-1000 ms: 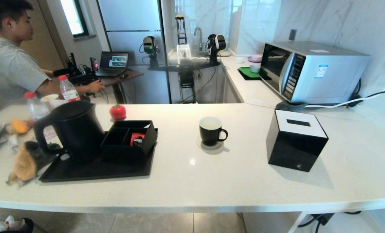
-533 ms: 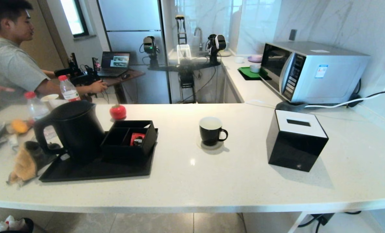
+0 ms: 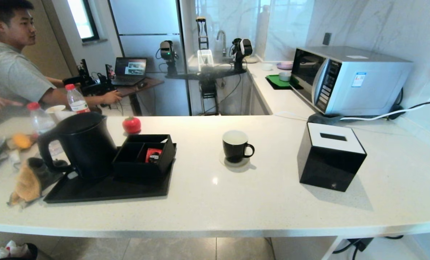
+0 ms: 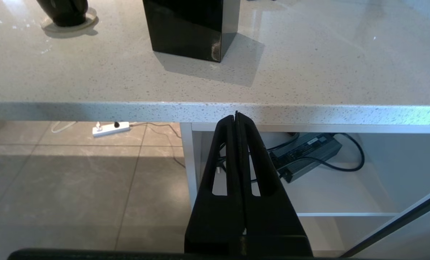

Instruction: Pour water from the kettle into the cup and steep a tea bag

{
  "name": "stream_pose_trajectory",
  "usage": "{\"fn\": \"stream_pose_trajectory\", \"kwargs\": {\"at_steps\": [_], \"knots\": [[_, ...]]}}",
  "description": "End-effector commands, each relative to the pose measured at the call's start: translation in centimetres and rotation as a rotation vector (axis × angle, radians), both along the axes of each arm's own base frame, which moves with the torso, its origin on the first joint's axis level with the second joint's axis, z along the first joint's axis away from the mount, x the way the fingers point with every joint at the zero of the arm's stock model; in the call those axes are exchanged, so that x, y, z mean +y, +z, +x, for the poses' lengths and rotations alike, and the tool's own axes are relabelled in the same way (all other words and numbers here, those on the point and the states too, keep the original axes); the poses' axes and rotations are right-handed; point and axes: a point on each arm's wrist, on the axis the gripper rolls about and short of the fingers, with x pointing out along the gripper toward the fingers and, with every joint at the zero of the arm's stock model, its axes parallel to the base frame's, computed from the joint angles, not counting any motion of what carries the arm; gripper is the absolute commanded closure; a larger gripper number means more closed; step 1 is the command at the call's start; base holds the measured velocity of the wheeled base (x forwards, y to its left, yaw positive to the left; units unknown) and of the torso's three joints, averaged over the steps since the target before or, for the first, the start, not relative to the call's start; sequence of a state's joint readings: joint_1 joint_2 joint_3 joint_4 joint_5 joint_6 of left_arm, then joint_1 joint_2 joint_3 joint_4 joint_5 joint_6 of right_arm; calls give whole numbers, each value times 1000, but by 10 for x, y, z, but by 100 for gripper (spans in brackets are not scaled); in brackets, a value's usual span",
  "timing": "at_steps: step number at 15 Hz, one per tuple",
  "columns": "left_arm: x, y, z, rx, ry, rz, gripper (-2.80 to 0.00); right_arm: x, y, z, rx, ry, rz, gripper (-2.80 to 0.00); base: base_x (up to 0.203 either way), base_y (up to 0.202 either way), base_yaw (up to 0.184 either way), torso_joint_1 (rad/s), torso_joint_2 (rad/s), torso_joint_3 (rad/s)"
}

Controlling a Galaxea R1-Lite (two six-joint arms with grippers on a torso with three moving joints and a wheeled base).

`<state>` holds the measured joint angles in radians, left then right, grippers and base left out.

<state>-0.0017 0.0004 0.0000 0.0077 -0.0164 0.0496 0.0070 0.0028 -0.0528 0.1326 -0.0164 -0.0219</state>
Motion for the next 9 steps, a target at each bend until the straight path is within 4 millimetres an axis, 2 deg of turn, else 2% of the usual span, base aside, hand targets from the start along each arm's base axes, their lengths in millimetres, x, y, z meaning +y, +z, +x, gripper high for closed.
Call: {"fn": "stream_pose_trajectory", "kwargs": {"at_steps": [1, 9], "knots": [[0, 0, 0, 0, 0, 0, 0, 0, -1, 0, 0, -5, 20, 0, 0, 0, 0, 0, 0, 0], [0, 0, 0, 0, 0, 0, 0, -1, 0, 0, -1, -28, 58, 0, 0, 0, 0, 0, 0, 0]]}}
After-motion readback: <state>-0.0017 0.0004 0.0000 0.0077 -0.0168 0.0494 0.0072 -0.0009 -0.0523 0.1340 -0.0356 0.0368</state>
